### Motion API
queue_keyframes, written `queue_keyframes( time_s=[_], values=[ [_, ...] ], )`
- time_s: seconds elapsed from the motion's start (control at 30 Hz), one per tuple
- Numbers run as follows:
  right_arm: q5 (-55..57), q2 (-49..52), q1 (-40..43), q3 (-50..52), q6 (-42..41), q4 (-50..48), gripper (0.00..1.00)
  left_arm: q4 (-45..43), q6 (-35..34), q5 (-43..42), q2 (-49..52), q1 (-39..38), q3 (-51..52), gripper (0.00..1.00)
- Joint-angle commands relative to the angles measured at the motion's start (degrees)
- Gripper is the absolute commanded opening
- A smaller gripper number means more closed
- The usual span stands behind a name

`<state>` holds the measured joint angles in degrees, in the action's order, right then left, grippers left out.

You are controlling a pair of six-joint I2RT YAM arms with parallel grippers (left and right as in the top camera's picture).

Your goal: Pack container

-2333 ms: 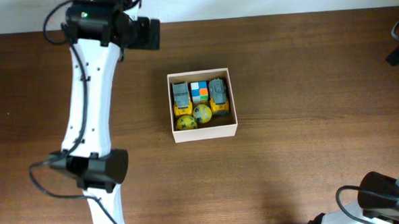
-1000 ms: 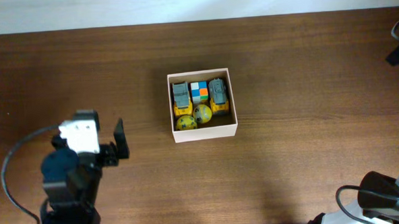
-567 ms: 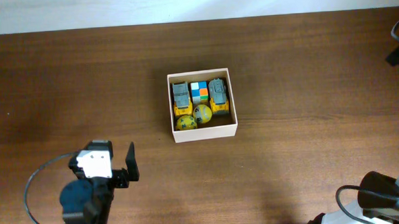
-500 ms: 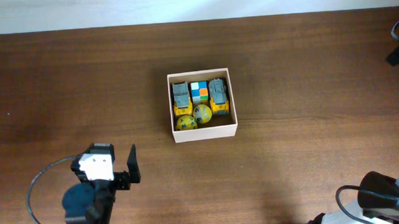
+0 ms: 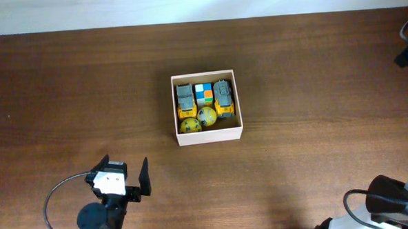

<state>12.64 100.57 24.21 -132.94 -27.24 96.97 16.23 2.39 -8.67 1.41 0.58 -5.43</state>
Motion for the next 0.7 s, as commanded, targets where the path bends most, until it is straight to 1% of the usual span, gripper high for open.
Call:
queue_keyframes(
  time_s=[0.0,0.67],
  values=[
    [0.92,0.31,0.2,0.04,-0.72,0.33,0.99,-0.22,1.55,-0.9,-1.14,0.33,0.42,0.99],
    [0.92,0.31,0.2,0.04,-0.7,0.33,0.99,-0.37,1.55,-1.62,-1.11,0.35,0.42,0.99]
  ],
)
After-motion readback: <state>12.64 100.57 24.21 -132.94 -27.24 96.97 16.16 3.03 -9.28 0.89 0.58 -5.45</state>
